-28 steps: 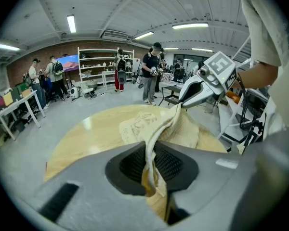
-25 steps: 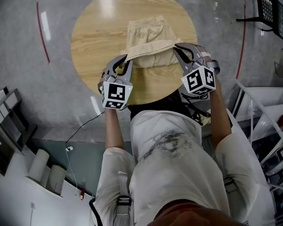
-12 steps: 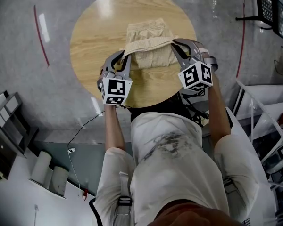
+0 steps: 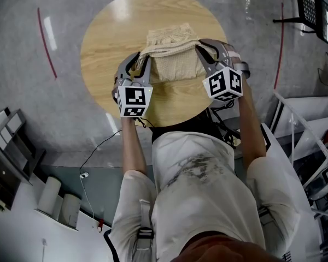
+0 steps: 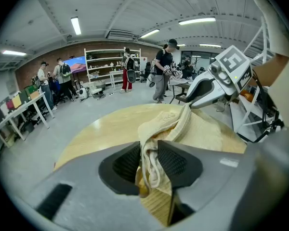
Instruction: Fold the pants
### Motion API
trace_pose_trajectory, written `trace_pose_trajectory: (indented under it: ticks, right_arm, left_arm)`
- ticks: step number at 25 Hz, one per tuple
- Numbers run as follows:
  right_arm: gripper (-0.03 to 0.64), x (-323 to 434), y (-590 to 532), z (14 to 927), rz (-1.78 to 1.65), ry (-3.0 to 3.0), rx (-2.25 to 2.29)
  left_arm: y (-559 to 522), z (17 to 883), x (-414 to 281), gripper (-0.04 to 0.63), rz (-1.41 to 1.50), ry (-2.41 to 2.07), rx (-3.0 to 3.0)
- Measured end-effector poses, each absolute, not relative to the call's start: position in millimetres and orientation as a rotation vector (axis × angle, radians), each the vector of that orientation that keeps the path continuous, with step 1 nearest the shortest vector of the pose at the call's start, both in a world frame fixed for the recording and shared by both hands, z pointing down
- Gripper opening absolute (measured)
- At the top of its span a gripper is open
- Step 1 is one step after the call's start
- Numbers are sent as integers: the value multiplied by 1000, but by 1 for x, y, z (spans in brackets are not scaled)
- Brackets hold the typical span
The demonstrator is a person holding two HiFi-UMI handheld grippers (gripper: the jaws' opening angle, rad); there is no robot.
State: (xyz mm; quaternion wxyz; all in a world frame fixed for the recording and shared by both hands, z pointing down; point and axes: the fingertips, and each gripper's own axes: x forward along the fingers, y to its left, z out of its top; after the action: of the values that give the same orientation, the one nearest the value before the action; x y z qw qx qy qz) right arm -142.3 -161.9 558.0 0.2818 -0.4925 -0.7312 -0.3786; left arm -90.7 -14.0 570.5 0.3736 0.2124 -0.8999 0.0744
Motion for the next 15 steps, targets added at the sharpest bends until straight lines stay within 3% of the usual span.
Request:
trace_pose_trajectory:
  ticks: [15]
  right_arm:
    - [105,-168,-154,546,-1015,-2074,-1229]
  left_arm:
    - [-2,558,-114,152,194,-2379,438]
